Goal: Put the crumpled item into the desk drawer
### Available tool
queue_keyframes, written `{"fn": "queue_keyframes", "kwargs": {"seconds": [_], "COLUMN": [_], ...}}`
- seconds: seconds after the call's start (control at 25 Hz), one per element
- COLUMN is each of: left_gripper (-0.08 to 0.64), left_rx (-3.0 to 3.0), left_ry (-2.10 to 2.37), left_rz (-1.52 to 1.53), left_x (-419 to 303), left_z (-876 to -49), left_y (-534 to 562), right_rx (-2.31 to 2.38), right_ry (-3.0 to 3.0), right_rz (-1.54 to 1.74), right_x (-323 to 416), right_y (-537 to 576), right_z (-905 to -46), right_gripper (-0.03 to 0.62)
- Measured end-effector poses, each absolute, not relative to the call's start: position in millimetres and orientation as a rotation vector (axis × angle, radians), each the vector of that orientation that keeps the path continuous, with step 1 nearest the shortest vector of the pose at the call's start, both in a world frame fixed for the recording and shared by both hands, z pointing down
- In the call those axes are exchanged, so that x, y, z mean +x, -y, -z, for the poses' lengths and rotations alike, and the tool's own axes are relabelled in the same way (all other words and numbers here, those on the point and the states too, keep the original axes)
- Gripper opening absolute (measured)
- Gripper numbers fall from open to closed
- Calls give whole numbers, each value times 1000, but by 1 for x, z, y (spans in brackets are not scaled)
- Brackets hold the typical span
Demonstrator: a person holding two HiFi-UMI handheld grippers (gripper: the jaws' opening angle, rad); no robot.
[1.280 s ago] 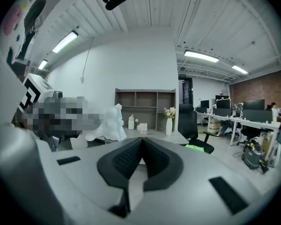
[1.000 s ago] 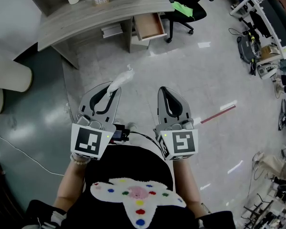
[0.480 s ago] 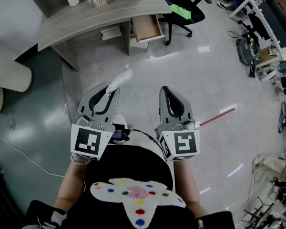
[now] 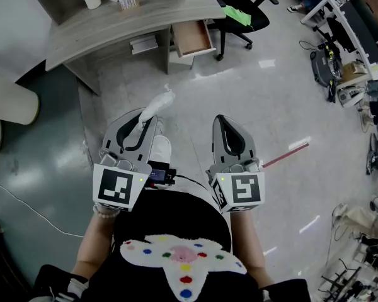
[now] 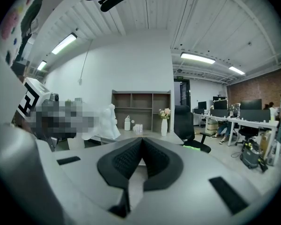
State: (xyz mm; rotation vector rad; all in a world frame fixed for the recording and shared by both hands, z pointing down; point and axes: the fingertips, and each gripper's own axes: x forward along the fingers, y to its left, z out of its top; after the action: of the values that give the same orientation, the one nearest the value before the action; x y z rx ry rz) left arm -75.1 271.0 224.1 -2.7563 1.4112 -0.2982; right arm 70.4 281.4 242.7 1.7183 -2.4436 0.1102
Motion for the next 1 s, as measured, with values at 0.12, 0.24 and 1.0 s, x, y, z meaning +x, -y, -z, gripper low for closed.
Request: {"fn": "queue_keyframes", "kwargs": {"seconds": [0.12, 0.24, 1.0], "left_gripper": [58, 58, 58], "left_rx": [-2769, -2776, -2846], "left_ry": [-1395, -1366, -1235], "left_rz": [285, 278, 280], "left_x": [-77, -77, -71], "left_z": [-225, -224, -220], "left_y": [-255, -233, -74], "right_rx": [1727, 1753, 1825], "right_ry": [2432, 2417, 2300], "right_rz": [-87, -76, -137], "right_x": [68, 68, 74], "right_y": [-266, -247, -109], "right_z": [-241, -238, -237], "right_gripper": [5, 5, 5]}}
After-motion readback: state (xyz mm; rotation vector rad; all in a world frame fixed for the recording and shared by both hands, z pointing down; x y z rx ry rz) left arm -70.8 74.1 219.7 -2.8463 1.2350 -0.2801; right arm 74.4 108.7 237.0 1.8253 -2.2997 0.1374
